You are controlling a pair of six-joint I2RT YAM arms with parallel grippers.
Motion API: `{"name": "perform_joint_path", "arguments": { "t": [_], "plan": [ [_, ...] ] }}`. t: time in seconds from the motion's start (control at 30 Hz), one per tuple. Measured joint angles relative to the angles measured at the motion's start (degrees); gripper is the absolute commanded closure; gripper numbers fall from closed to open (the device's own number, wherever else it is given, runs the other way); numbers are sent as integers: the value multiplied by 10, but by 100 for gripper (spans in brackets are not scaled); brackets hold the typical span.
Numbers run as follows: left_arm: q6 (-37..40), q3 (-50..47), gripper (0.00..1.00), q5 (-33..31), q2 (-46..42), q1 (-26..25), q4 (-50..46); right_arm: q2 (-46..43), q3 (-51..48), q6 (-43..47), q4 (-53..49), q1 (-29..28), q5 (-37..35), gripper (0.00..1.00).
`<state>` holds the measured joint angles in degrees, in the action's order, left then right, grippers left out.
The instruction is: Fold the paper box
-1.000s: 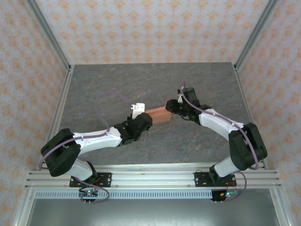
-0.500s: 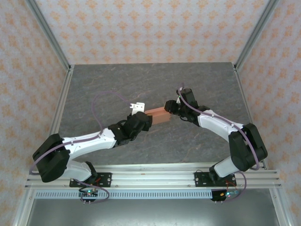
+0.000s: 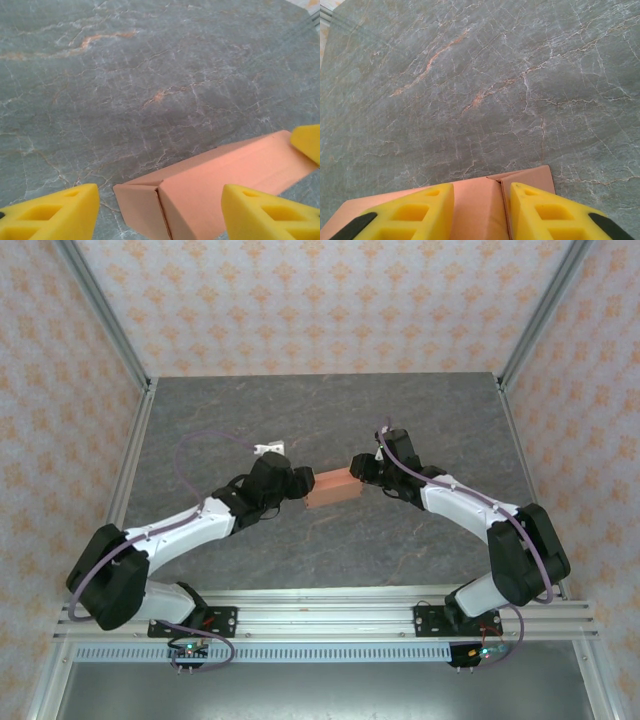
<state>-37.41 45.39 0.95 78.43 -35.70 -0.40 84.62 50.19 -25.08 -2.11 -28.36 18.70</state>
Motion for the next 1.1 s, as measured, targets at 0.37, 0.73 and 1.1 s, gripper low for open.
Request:
{"name": "perform_joint_path", "arguments": {
  "t": [0.37, 0.73, 1.1],
  "plan": [
    [-41, 6, 52, 34, 31, 9, 16, 0, 0, 0, 0, 0, -3, 67],
    [-61, -17, 60, 47, 32, 9, 55, 0, -1, 0, 0, -1, -5, 67],
    [-68, -41, 64, 52, 36, 9, 101, 0, -1, 7, -6, -2, -7, 67]
  ]
}}
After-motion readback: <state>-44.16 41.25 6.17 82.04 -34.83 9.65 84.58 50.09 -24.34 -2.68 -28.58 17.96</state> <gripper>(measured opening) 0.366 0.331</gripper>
